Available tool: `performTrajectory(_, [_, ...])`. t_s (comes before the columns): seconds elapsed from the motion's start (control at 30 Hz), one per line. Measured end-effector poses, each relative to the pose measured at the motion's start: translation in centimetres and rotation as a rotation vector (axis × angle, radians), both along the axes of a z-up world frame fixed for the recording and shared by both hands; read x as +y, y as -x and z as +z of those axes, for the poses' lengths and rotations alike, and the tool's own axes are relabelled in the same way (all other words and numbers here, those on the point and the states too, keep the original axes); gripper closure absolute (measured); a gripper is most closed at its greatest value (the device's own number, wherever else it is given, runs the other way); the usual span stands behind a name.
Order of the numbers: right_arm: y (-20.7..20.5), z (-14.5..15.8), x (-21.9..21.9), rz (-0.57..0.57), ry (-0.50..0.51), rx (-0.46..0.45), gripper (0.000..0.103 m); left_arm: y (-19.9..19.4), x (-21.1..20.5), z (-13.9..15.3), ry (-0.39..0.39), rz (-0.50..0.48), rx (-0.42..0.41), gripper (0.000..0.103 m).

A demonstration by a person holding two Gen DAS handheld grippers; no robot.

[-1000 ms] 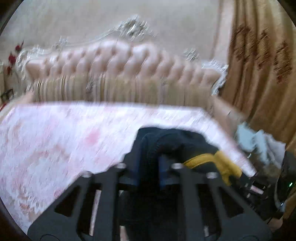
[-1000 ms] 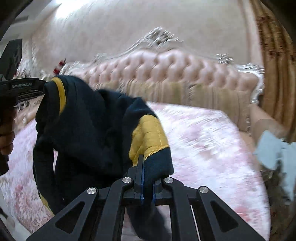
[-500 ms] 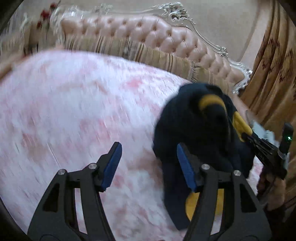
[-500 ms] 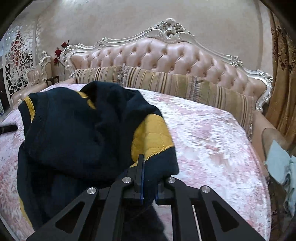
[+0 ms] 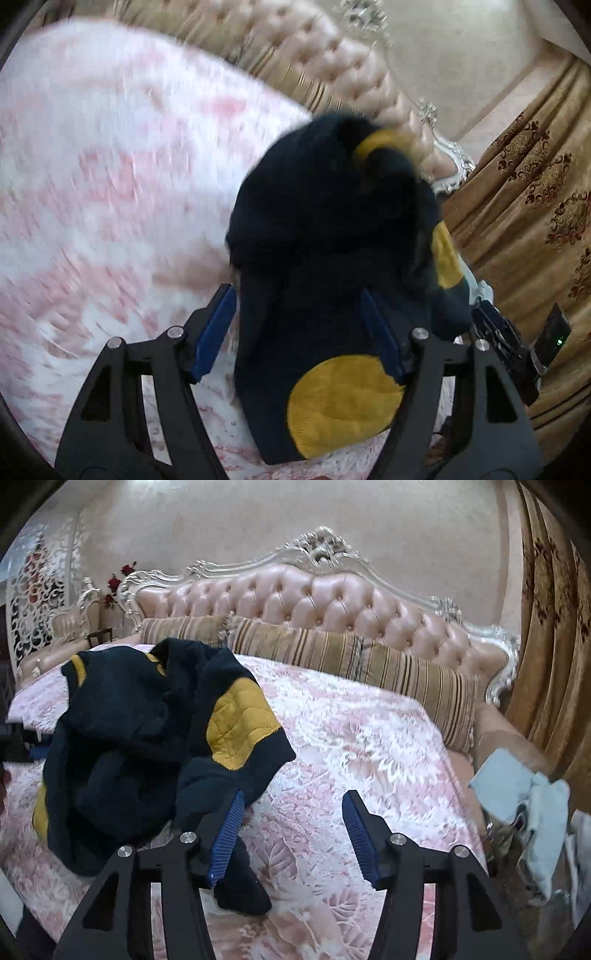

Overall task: Fold clothes
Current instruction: 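Lower the sweatshirt onto the bedspread with both grippers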

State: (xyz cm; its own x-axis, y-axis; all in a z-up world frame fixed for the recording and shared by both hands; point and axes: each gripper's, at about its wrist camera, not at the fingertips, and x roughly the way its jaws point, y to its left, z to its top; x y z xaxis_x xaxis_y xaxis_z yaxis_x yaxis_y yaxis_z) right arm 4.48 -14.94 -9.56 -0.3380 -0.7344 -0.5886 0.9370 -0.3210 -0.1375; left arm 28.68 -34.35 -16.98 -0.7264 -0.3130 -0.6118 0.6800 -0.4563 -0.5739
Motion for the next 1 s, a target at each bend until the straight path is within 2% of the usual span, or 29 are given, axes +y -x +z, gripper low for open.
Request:
performTrajectory(0.07, [-1.4, 0.7, -0.4, 0.049, 0.028, 0.010, 0.043, 0.5, 0.9, 1.5, 0.047, 0.004, -0.024, 0.030])
performTrajectory(0.17, [-4.1, 1.6, -1.9, 0.156, 0.052, 0.023, 0.035, 2.6, 2.1, 1.9, 0.039, -0.046, -0.032, 0.030])
performTrajectory(0.23, [-6.6, 1.8, -3.6, 0.226, 0.060, 0.058, 0.035, 3.7, 2.8, 1.9, 0.051, -0.050, -0.050, 0.030])
performTrajectory(0.27, [-7.7, 2.0, -4.2, 0.263, 0.067, 0.069, 0.034, 4.3, 3.2, 1.9, 0.061, -0.054, -0.065, 0.030])
performTrajectory(0.3, [-8.6, 1.9, -4.9, 0.299, 0.073, 0.076, 0.029, 5.0, 2.0, 1.4, 0.077, -0.024, -0.125, 0.030])
performTrajectory(0.33, [-9.5, 1.9, -5.6, 0.334, 0.079, 0.082, 0.026, 5.3, 1.7, 1.1, 0.069, -0.027, -0.148, 0.037])
performTrajectory(0.37, [-10.1, 1.5, -6.6, 0.342, 0.069, 0.107, 0.025, 5.5, 1.6, 0.8, 0.059, -0.033, -0.168, 0.060])
performTrajectory(0.4, [-10.7, 1.1, -7.6, 0.349, 0.060, 0.133, 0.025, 5.8, 1.4, 0.4, 0.049, -0.040, -0.188, 0.071])
performTrajectory(0.47, [-11.8, 0.3, -9.5, 0.363, 0.040, 0.185, 0.025, 5.9, 1.4, 0.2, 0.053, -0.047, -0.224, 0.087])
performTrajectory(0.57, [-12.5, -0.7, -11.4, 0.391, -0.010, 0.207, 0.025, 4.3, 1.8, 1.5, 0.099, -0.019, -0.242, 0.090])
performTrajectory(0.63, [-12.8, -0.2, -10.7, 0.408, 0.006, 0.210, 0.025, 2.4, 1.8, 2.7, 0.111, -0.006, -0.223, 0.091])
performTrajectory(0.8, [-13.4, 0.2, -8.9, 0.471, 0.029, 0.126, 0.020, -1.6, 2.2, 5.3, 0.175, 0.038, -0.218, 0.091])
performTrajectory(0.9, [-14.6, -1.1, -9.9, 0.465, -0.003, 0.177, 0.020, -3.4, 2.6, 5.9, 0.198, 0.054, -0.212, 0.091])
performTrajectory(1.0, [-15.6, -1.3, -11.7, 0.483, 0.017, 0.164, 0.020, -4.8, 3.3, 6.5, 0.216, 0.053, -0.201, 0.091])
